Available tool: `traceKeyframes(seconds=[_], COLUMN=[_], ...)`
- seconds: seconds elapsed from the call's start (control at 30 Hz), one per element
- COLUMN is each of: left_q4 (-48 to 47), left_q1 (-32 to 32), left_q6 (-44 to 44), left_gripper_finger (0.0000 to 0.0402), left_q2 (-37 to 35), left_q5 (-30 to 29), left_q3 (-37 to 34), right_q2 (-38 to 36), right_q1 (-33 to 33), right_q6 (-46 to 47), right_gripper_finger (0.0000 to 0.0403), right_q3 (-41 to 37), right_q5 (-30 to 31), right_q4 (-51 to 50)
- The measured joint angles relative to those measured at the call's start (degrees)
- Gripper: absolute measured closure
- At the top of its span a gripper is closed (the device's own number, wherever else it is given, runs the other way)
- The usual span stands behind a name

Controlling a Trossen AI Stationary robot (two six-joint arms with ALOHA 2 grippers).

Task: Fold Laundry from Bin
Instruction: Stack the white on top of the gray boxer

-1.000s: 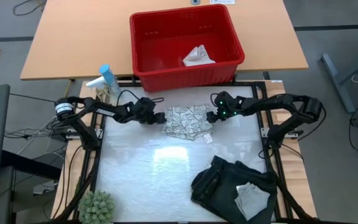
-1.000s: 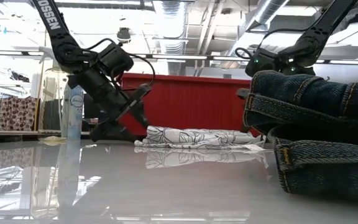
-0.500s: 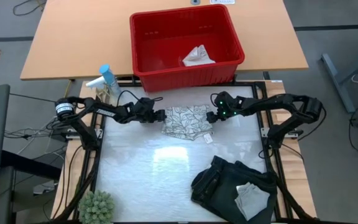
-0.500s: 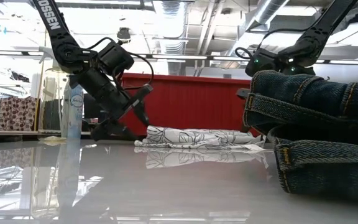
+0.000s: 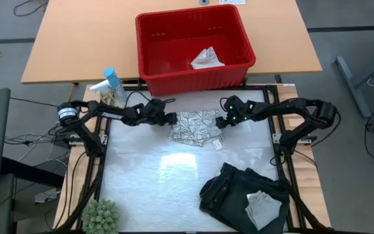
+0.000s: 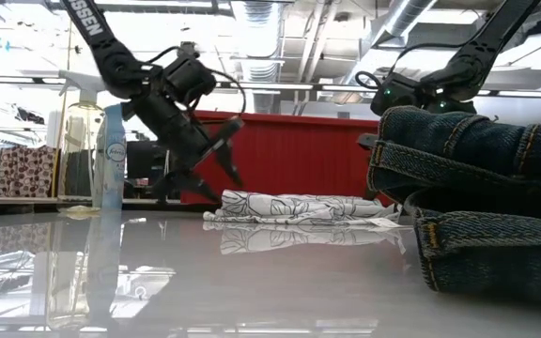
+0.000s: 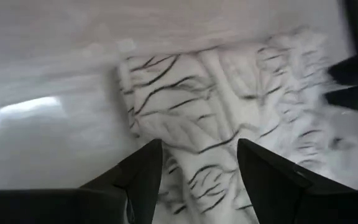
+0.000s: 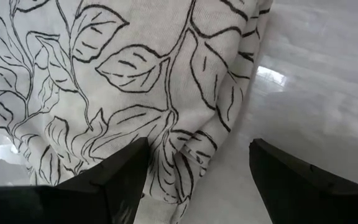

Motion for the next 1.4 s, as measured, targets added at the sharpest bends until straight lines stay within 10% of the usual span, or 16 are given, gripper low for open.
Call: traceKeyframes(seconds=[0.7,0.97,1.23,1.4], left_q4=[7.3,7.4,7.5,5.5], left_q1=[-1.1,-1.1,-1.4,-0.6], left_q6=[-5.7,-4.1,-2.5,-2.6], left_gripper_finger=[0.0205,0.0265,0.0391,0.0398], left_q2=[10.2,10.3,10.4,10.7], left_q5=[6.0,7.7,8.0,11.9], left_q3=[3.1,3.2,3.1,5.5], right_q2=[0.9,9.8,10.7,7.1], right_q1=[0.3,1.5,1.4,1.5], right_q6=[0.9,3.7,1.1,0.5], right_gripper_finger=[0.0111,0.0186,0.0365,0.0365], right_q3=[0.1,1.2,4.3,6.6], right_q5=[-1.3,-4.8,-4.9,-3.3], right_q4=[-0.2,6.1,4.9,1.5])
